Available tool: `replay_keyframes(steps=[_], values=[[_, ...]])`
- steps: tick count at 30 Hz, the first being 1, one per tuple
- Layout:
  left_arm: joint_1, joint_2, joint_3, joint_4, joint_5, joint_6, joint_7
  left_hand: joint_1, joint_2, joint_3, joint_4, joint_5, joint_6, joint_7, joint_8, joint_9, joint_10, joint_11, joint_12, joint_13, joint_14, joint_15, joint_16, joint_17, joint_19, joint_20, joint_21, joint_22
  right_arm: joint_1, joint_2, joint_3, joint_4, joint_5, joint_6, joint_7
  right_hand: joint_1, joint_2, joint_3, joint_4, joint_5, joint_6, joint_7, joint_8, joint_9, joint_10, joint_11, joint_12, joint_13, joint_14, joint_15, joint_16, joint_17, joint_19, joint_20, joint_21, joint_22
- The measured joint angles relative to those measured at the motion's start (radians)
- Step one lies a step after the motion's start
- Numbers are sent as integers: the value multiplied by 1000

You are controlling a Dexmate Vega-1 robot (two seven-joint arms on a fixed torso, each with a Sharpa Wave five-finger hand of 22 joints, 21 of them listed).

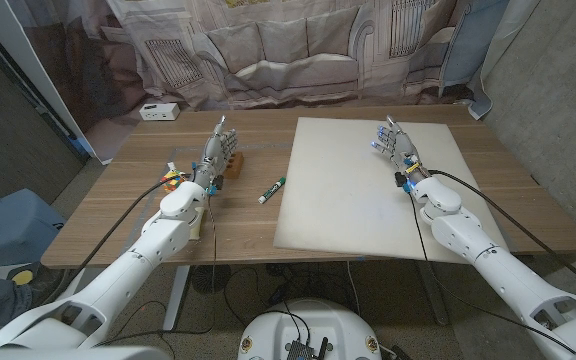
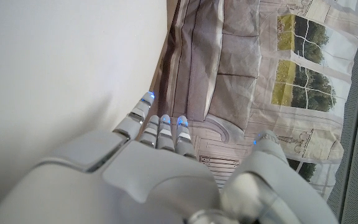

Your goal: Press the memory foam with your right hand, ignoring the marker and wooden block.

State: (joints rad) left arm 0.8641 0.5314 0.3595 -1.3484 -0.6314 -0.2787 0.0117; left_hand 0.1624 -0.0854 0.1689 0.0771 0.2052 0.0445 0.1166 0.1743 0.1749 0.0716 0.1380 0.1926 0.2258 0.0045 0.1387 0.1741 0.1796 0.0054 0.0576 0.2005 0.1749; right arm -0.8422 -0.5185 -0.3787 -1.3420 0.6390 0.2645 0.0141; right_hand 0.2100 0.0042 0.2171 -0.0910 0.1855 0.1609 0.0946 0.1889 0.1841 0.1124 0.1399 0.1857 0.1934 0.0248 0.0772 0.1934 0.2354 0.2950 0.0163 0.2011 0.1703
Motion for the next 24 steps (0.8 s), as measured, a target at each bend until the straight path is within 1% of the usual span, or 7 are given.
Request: replay_keyframes(steps=[5, 7, 11, 14, 19, 22, 24], values=[[9, 6, -4, -17, 5, 3, 16, 0, 0, 0, 0, 0, -5, 5, 0, 0, 0, 0, 0, 0, -1, 1, 4, 0, 0, 0, 0, 0, -6, -4, -3, -18, -4, -4, -4, 0, 0, 0, 0, 0, 0, 0, 0, 0, 0, 0, 0, 0, 0, 0, 0, 0, 0, 0, 0, 0], [9, 6, -4, -17, 7, 4, 21, 0, 0, 0, 0, 0, -5, 5, 0, 0, 0, 0, 0, 0, -1, 1, 4, 0, 0, 0, 0, 0, -12, -5, -3, -27, -4, -4, -4, 0, 0, 0, 0, 0, 7, -8, 0, 0, 0, 0, 0, 0, 0, 0, 0, -1, 0, 0, 0, 0], [20, 17, -8, -42, 9, 4, 24, 0, 0, 0, 0, 0, -6, 5, 0, 0, 2, 2, 0, -2, -1, 0, 4, 0, 0, 0, 0, 0, -20, -6, -3, -38, -21, 10, -18, 0, 0, 4, -4, 0, 13, -33, 0, 0, -3, -27, 7, 0, 27, -20, 12, -7, 23, -2, 0, 0], [33, 27, -13, -68, 9, 4, 26, 1, 1, 0, 0, 0, -9, 1, 0, 0, 3, 3, 4, -3, 5, 2, 8, 0, 5, 5, 0, 0, -32, -10, -3, -56, -50, 34, -42, 4, -4, 0, -8, 0, 12, -34, 0, 0, 0, -30, 7, 0, 36, -29, 12, -8, 29, -7, 7, 0], [43, 41, -17, -92, 13, 4, 27, 7, 7, 0, 0, 0, -9, 1, 0, 0, 3, 3, 4, -3, 8, -1, 8, 0, 5, 5, 0, 0, -48, -20, 0, -83, -73, 53, -62, 4, -4, 0, -8, 0, 30, -29, 8, 0, 1, -29, 8, 0, 32, -25, 12, -8, 28, -7, 6, 0], [48, 50, -19, -104, 15, 4, 23, 7, 7, 4, -4, 0, -9, 1, 0, 0, 3, 3, 4, -8, 10, -3, 8, 0, 5, 5, 0, 0, -55, -24, 4, -95, -83, 62, -71, 4, -4, -4, -12, 0, 45, -23, 8, 0, 16, -14, 11, 0, 19, -28, 12, -13, -6, -9, -10, 0], [50, 56, -20, -113, 16, 4, 19, 7, 7, 4, -4, 0, -9, 1, 0, 0, 3, 3, 8, -8, 10, -3, 8, 0, 5, 5, 0, 0, -61, -27, 7, -102, -89, 70, -77, 4, -4, -5, -13, 0, 48, -27, 8, 0, 20, -17, 11, -2, 4, -35, 6, -13, -31, -17, -17, 0]])
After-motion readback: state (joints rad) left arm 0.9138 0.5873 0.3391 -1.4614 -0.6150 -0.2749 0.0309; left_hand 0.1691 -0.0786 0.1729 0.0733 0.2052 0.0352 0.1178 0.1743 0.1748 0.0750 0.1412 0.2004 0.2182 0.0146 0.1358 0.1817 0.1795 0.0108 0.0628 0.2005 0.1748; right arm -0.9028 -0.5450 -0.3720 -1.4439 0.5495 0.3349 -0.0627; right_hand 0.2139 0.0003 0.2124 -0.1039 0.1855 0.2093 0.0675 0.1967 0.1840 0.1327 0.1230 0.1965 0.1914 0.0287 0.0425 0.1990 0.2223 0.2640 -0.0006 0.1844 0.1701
